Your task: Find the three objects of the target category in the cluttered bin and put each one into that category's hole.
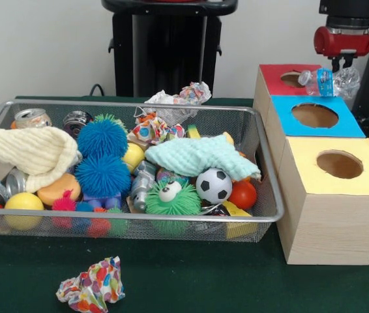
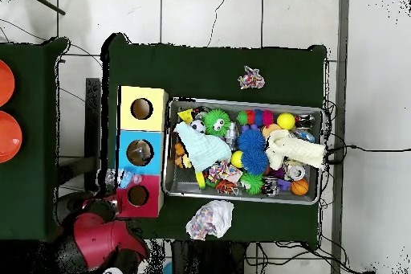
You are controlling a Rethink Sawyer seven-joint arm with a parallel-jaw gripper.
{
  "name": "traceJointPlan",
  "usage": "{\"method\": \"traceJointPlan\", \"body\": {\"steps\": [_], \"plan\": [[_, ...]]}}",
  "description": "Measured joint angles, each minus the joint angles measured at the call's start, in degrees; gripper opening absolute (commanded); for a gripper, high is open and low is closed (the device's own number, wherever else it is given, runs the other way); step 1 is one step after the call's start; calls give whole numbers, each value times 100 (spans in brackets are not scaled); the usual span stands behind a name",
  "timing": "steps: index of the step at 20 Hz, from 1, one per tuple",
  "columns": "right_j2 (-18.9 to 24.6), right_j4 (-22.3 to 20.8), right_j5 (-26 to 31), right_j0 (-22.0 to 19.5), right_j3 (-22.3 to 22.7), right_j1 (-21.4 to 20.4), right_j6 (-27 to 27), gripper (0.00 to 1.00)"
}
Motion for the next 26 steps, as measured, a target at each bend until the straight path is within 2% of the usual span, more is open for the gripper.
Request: {"method": "traceJointPlan", "body": {"steps": [21, 26], "plan": [[1, -4, 2, -50, 19, -287, 0, 0], [51, -6, 194, -263, 15, -365, 0, 0]]}}
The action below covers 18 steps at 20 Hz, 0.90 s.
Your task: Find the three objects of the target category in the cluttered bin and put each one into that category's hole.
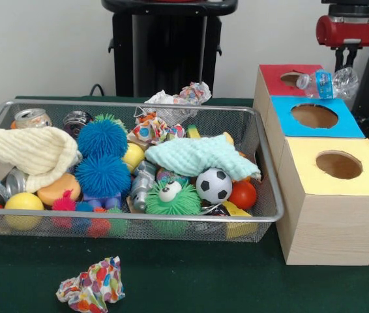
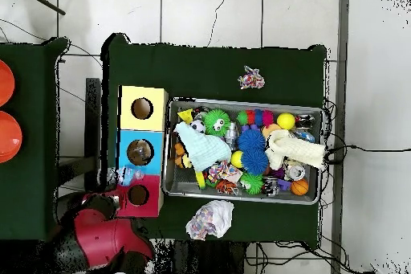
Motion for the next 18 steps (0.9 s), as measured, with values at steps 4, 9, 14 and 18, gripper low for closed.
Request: {"method": "traceJointPlan", "body": {"steps": [4, 9, 14, 18], "plan": [[72, 2, 270, -124, -7, 2, 0, 0], [85, 0, 308, -293, -10, 3, 0, 0], [85, -75, 308, -370, -11, 3, 0, 0], [86, -121, 308, -381, -11, 3, 0, 0]]}}
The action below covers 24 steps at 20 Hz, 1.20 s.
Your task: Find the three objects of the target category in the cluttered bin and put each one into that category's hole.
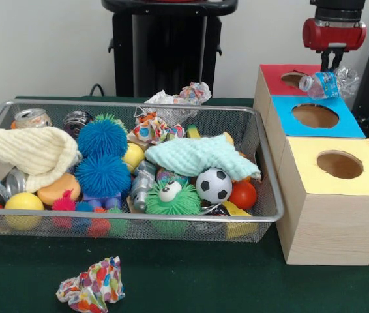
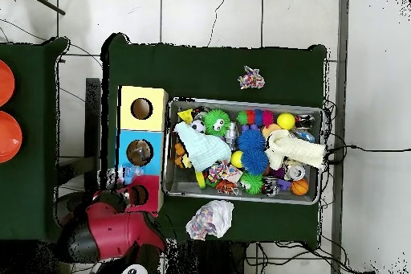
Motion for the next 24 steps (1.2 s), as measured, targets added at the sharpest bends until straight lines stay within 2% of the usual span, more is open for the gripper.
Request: {"method": "traceJointPlan", "body": {"steps": [14, 24], "plan": [[2, -24, 0, 5, -3, 3, 0, 0], [-62, -25, 1, 291, -144, 111, 0, 0]]}}
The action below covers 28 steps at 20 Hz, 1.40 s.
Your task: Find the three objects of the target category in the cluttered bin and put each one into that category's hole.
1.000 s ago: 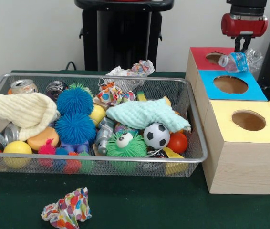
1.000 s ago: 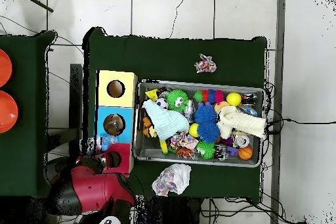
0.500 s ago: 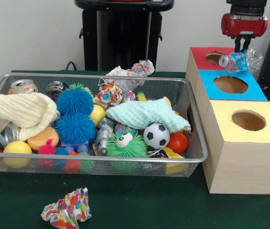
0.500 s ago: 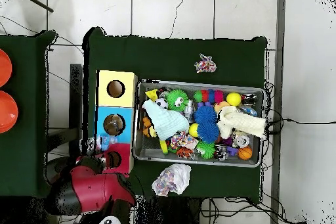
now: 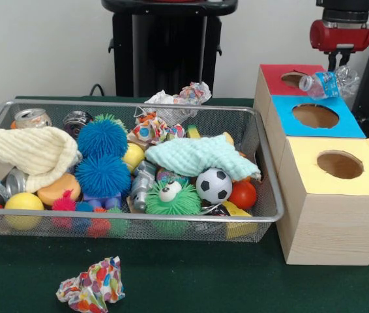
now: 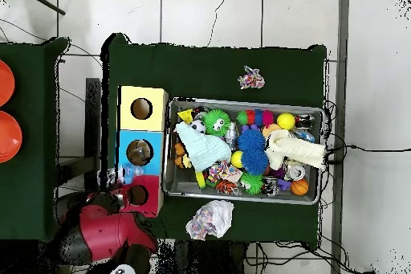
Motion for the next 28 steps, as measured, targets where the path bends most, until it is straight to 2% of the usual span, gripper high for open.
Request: {"method": "traceJointPlan", "body": {"steps": [8, 14, 24, 28], "plan": [[-40, 0, 0, 242, -123, 57, 0, 0], [-41, 0, 0, 241, -124, 51, 0, 0], [-4, -1, 0, 63, -121, -41, 0, 0], [103, -1, 21, -125, -114, -190, 0, 0]]}}
